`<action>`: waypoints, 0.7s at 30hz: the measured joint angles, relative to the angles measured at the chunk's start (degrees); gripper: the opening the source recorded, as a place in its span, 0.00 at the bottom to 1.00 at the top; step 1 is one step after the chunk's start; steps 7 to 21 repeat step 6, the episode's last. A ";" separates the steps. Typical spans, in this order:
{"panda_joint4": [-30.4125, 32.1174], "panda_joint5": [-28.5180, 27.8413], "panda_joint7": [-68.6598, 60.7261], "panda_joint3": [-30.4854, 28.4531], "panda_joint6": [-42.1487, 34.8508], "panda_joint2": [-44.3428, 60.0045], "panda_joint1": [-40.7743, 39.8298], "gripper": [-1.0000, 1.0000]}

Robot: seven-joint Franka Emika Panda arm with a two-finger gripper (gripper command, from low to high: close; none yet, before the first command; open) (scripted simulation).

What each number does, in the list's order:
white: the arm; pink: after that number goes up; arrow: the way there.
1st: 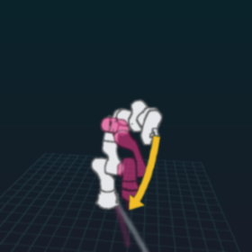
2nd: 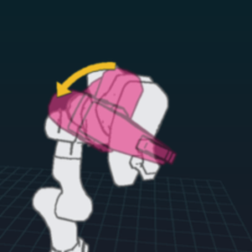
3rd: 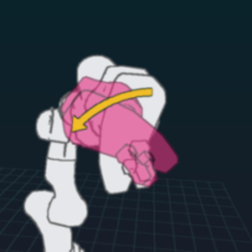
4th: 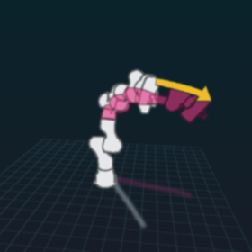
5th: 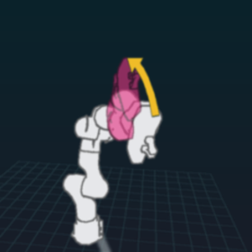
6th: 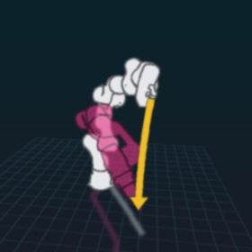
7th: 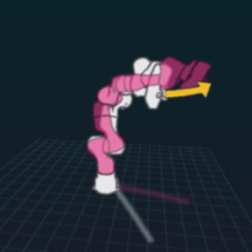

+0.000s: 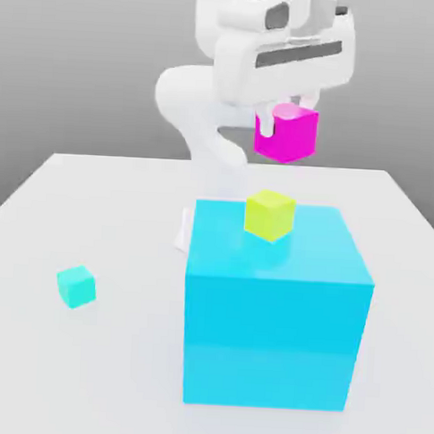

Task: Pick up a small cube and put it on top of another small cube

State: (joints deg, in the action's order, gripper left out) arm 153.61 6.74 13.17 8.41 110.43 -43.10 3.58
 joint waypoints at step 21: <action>5.05 0.48 -0.03 0.76 6.44 1.22 0.14 1.00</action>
